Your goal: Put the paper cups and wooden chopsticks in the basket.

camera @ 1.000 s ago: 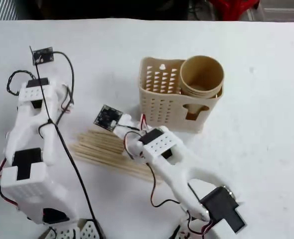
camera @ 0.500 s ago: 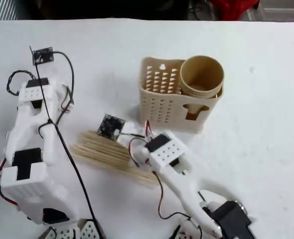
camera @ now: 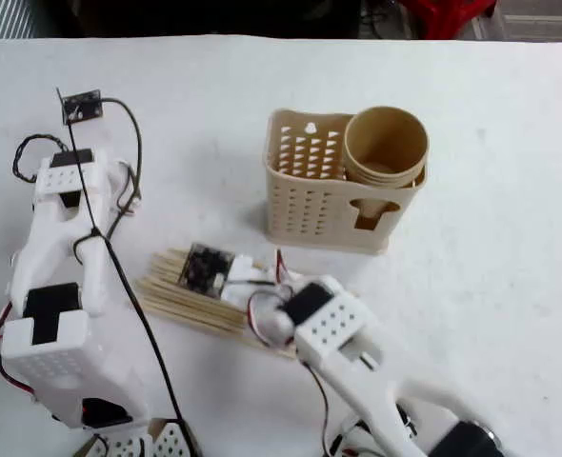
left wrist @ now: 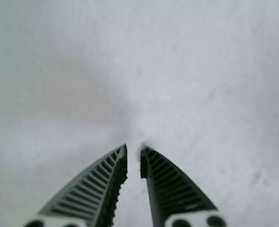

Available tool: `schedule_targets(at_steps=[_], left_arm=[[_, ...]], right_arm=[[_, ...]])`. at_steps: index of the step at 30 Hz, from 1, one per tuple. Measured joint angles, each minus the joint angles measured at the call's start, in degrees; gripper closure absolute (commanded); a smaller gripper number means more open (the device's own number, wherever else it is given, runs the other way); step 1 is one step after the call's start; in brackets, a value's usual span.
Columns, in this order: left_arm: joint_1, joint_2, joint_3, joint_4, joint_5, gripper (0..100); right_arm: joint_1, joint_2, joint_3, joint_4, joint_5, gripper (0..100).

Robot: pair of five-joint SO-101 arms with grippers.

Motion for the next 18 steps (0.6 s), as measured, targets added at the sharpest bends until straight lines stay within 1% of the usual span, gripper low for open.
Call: schedule_targets(at_steps=[2,5,9,16,18], left_arm=[[0.0,0.0,0.0,0.0,0.0,93],[0.0,0.0,0.0,0.0,0.0,93],[0.0,0.0,0.0,0.0,0.0,93],[0.0,0.0,0.0,0.0,0.0,93],[0.0,0.0,0.0,0.0,0.0,93]], right_arm=[[-2.1,-1.8,2.1,0.0,0.0,83.3],[-2.0,-1.8,2.5,-0.9,0.0,83.2],[-2.6,2.3,2.5,-3.3,1.2,83.2],[-0.4,10.6,-1.3,-4.3,1.4,83.7],[-0.2,11.5,-1.7,-4.9,1.4,87.2]])
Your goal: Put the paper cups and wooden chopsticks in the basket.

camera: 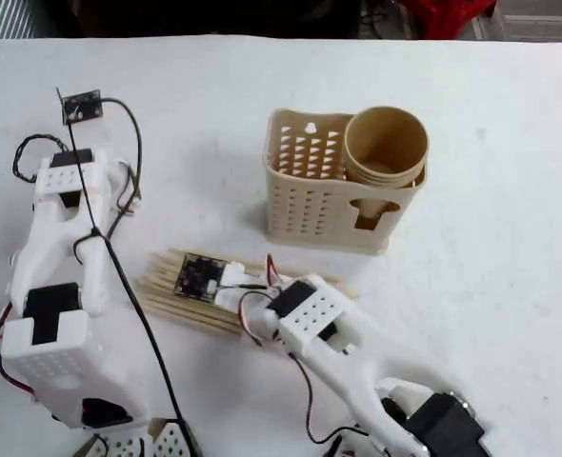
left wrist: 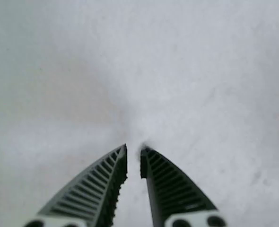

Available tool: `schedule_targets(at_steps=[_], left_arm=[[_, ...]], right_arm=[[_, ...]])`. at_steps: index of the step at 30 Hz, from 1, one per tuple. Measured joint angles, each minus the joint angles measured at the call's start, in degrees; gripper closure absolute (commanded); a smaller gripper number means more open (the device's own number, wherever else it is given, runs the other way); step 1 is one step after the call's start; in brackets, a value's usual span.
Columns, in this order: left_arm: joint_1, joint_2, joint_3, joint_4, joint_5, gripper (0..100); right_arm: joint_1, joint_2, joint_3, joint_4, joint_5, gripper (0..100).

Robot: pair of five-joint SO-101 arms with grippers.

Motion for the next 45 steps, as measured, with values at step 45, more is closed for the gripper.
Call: schedule_targets(at_steps=[45], left_arm=[[0.0,0.0,0.0,-1.1,0.0,93]], right_arm=[[1.8,17.5,-17.7,0.4,0.0,88.7]])
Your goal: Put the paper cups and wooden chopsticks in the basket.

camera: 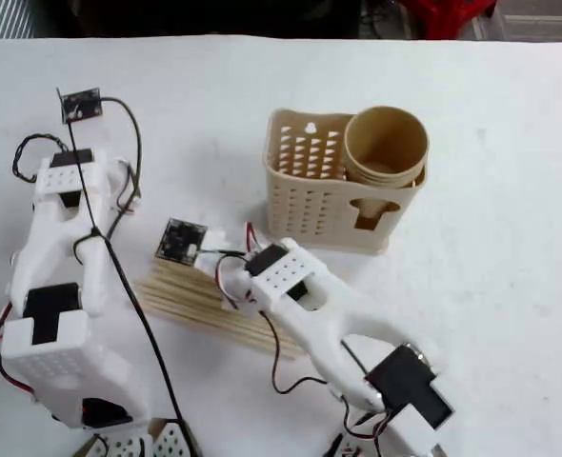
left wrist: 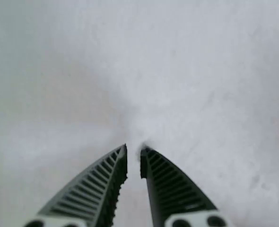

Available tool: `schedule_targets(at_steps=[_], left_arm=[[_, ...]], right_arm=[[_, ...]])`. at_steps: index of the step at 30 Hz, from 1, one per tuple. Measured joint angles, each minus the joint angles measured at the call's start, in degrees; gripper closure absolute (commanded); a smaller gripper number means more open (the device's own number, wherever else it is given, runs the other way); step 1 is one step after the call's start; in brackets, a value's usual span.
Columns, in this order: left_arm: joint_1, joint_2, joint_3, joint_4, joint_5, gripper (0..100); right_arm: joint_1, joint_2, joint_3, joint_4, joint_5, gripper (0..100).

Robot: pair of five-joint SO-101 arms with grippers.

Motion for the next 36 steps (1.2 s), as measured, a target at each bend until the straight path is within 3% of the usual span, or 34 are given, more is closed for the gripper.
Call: schedule_targets(at_steps=[21,25,30,36], left_arm=[[0.0,0.0,0.0,0.0,0.0,93],[0.0,0.0,0.0,0.0,0.0,93],[0.0,0.0,0.0,0.0,0.0,93],[0.0,0.0,0.0,0.0,0.0,93]], right_arm=[[2.2,-7.6,0.0,6.5,0.0,94.3],[2.2,-8.0,0.0,6.5,0.0,92.6],[4.9,-8.0,0.0,6.5,0.3,80.5],[10.4,-7.1,-0.3,5.1,0.4,80.4]])
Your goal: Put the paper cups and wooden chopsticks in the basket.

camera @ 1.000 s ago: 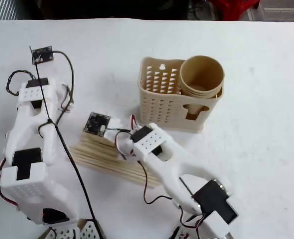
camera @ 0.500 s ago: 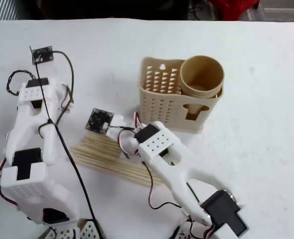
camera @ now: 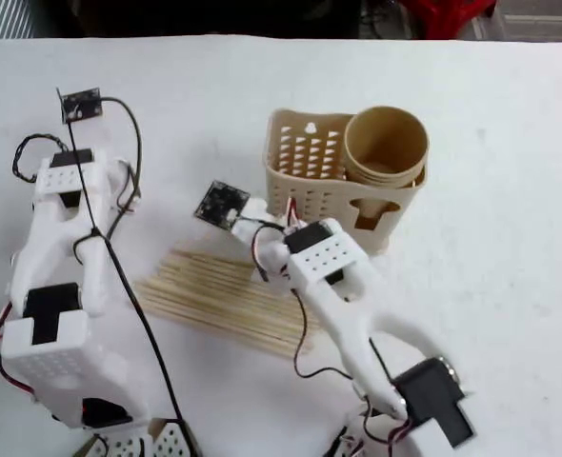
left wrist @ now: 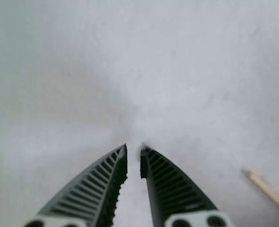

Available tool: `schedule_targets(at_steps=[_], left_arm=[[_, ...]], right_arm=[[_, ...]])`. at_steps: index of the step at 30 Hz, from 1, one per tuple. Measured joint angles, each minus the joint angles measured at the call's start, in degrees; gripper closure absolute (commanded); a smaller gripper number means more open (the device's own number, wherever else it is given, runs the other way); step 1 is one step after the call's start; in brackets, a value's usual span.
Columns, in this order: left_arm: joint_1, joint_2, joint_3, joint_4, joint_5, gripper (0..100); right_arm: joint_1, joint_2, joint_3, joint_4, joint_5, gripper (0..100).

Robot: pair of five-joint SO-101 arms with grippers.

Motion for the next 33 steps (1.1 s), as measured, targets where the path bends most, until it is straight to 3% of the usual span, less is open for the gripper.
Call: schedule_targets(at_steps=[15,21,33], left_arm=[[0.0,0.0,0.0,0.0,0.0,93],[-0.2,0.0,0.0,0.0,0.0,93],[-0.2,0.0,0.0,0.0,0.0,93]], right_arm=[[4.5,10.1,-0.7,-11.2,0.3,82.4],[5.1,10.2,-0.7,-9.6,0.1,97.1],[-0.5,9.8,-1.7,-1.4,0.3,98.1]])
